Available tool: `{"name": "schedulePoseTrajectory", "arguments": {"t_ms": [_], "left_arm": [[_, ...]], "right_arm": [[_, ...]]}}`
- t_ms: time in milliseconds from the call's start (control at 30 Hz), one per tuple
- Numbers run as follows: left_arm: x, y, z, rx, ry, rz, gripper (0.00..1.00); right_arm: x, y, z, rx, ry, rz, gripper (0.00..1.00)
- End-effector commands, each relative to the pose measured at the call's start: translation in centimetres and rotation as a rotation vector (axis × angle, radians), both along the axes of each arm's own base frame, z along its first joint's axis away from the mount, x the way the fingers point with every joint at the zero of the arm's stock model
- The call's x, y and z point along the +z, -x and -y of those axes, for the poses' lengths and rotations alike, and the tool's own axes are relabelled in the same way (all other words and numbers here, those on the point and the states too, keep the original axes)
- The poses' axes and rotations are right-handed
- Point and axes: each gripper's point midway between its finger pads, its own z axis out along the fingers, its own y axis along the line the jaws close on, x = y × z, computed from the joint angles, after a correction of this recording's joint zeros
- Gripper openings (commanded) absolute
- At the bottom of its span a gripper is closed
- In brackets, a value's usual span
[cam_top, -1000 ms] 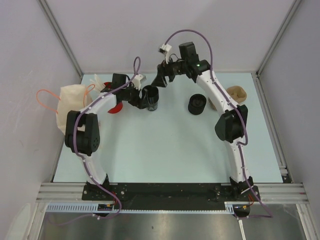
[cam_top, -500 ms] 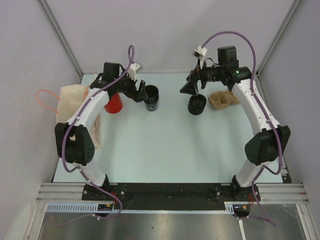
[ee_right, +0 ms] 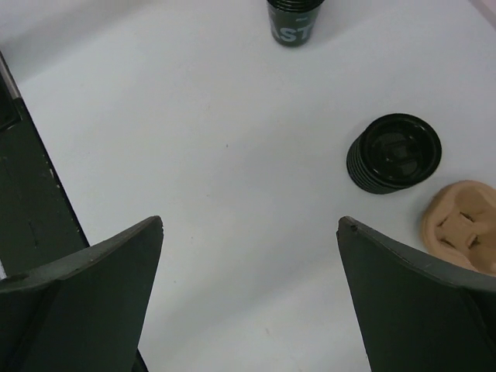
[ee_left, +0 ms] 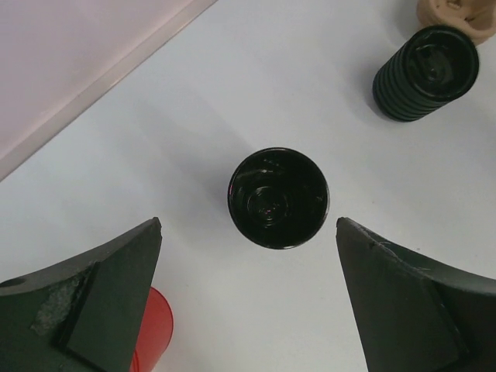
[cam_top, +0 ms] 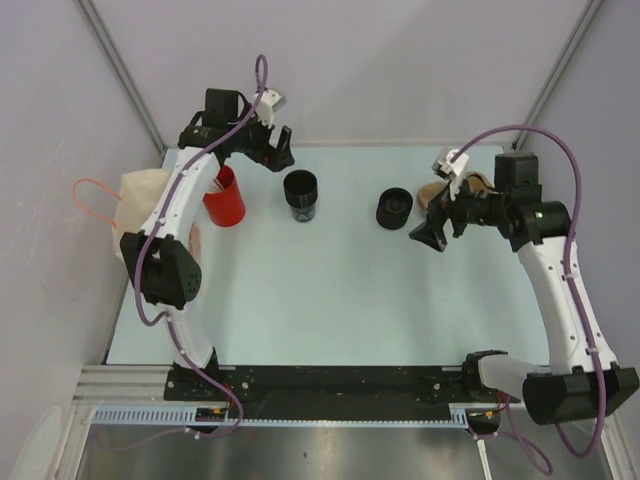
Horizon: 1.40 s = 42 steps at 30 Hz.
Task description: Pack the takeout coffee
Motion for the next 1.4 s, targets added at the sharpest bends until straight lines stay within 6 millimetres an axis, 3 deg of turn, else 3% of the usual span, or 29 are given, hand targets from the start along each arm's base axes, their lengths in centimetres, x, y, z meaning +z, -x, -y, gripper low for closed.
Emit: {"name": "schedulePoseTrajectory", "arguments": {"t_ms": [0, 67, 167, 333, 433, 600, 767, 1100, 1367], "left_arm": [[-0.7, -1.1, -0.6, 0.036, -0.037, -0.029, 0.99], [-1.3, -1.7, -0.9, 0.063, -0.061, -0.031, 0.96], [-1.9, -2.3, -0.7, 0.073, -0.097, -0.018, 0.86], [-4.8, -2.4, 0.7, 0.054, -0.120, -0.048, 0.72], [-6.1, -2.2, 1.7, 0.038, -0.139, -0.059, 0.69], [-7.8, -2.2, 2.8, 0.029, -0.149, -0.086, 0.59], [-9.0, -2.5, 2.8, 0.048, -0.160, -0.108, 0.51], [-8.5, -3.0, 2.8, 0.067, -0.152, -0.092, 0.52], [-10.1, -3.1, 2.4, 0.077, -0.184, -0.117, 0.48]], "right_arm": [[0.5, 0.6, 2.1, -0.077, -0.035, 0.058, 1.00], [0.8, 0.2, 2.8, -0.101, -0.050, 0.090, 1.00], [-0.4, -0.5, 2.9, -0.103, -0.046, 0.077, 1.00], [-1.9, -3.5, 2.5, -0.118, -0.082, 0.043, 0.97], [-3.3, -4.6, 2.1, -0.152, -0.008, 0.040, 0.95], [-4.6, -3.6, -0.1, -0.108, 0.018, 0.041, 0.95], [-5.3, -3.3, -0.3, -0.119, 0.009, 0.023, 0.95], [-6.0, -3.0, -0.4, -0.108, 0.010, 0.015, 0.95], [-6.4, -2.8, -0.7, -0.089, 0.014, 0.010, 0.94]]}}
